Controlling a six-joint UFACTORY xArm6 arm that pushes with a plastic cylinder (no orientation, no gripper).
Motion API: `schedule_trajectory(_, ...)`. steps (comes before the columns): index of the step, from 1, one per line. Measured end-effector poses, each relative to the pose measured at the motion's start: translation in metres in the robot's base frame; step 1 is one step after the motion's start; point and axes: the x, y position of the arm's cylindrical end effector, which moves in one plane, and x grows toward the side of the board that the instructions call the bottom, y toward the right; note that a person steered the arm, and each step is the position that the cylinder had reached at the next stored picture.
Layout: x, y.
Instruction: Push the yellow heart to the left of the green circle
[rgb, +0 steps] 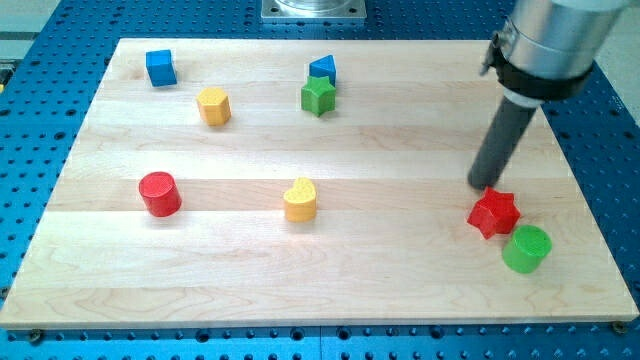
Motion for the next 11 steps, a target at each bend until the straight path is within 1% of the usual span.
schedule_trajectory(3, 0.009, -0.255)
schedule_trajectory(4, 0.051, -0.208)
schedule_trajectory(5, 0.042, -0.134)
schedule_trajectory(6, 0.075, -0.05)
schedule_trajectory(7, 0.054, -0.082)
schedule_trajectory(8, 0.046, -0.142)
schedule_trajectory(9, 0.077, -0.163)
schedule_trajectory(10, 0.093, -0.082)
schedule_trajectory(11, 0.095, -0.076)
